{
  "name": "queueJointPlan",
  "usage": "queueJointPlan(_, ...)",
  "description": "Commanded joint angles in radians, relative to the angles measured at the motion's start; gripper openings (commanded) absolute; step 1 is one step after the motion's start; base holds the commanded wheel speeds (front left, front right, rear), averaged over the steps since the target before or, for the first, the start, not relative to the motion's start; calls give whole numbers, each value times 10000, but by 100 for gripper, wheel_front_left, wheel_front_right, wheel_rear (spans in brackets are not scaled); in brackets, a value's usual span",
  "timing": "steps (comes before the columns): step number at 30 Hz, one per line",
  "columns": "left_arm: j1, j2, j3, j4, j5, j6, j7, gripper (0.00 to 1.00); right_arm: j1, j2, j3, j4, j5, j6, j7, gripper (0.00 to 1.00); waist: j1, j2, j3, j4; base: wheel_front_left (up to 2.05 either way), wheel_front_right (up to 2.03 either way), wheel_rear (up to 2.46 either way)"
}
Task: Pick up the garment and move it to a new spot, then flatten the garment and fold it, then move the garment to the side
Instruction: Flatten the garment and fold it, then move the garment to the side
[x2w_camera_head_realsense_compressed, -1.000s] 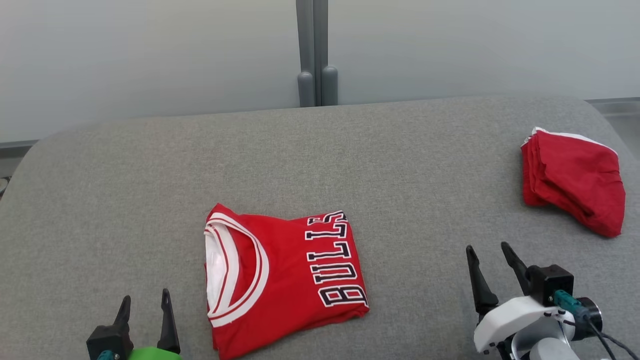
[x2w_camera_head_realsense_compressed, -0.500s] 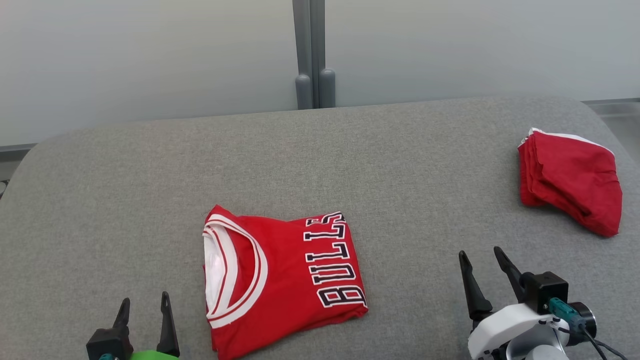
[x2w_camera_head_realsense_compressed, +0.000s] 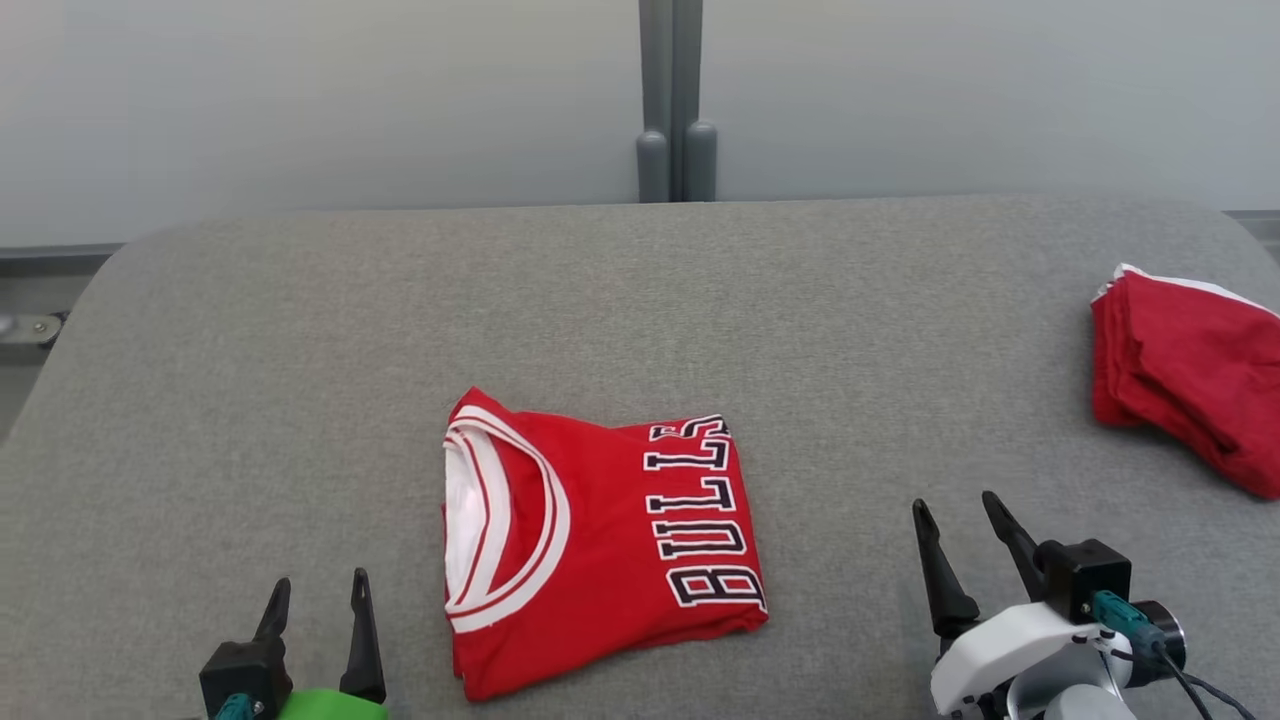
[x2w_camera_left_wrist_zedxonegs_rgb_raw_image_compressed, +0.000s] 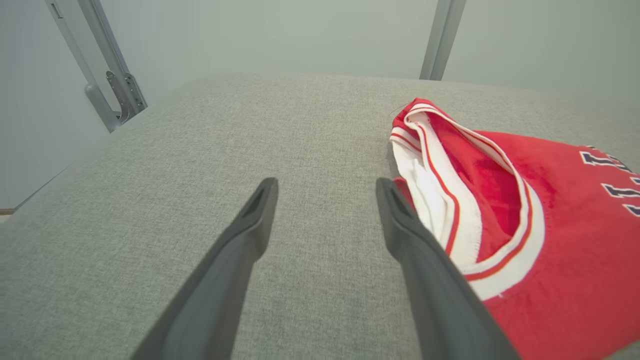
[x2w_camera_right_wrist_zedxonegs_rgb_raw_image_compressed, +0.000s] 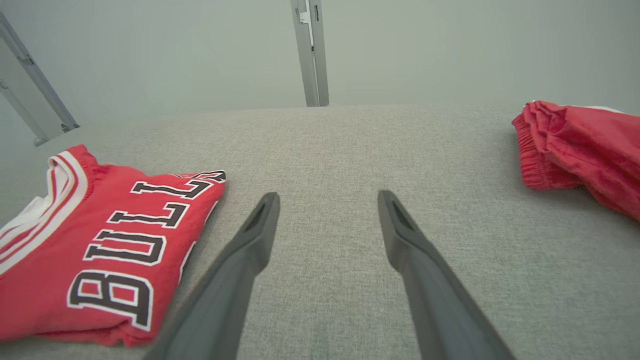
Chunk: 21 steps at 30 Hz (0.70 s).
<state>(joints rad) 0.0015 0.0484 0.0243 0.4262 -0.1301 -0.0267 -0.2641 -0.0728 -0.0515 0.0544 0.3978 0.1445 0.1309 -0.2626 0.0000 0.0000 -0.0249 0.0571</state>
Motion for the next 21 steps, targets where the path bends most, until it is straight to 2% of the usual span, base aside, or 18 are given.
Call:
queueJointPlan(1,-195,47,-101,-54,-29,-54,5,100,-164,-5,40,43,23,-7,-25,100,0,0,209,529,0,0,0)
queueJointPlan(3,-191,49,-205,-31,-41,-59,5,100,-257,-5,107,139,20,-7,-25,100,0,0,305,916,0,0,0)
queueJointPlan(4,-203,50,-307,9,-29,-79,5,100,-392,-6,145,250,75,-7,-25,100,0,0,421,1331,0,0,0)
queueJointPlan(11,-268,44,-345,134,-88,-163,5,100,-853,-9,440,735,703,-7,-25,100,0,0,780,2634,0,0,0)
queueJointPlan(19,-441,41,-414,78,-71,-213,5,100,-1443,-20,756,1958,1688,-9,-25,100,0,0,1075,3470,0,0,0)
queueJointPlan(21,-488,40,-488,74,-102,-233,5,100,-1609,-23,785,2730,1973,-7,-25,100,0,0,1174,3631,0,0,0)
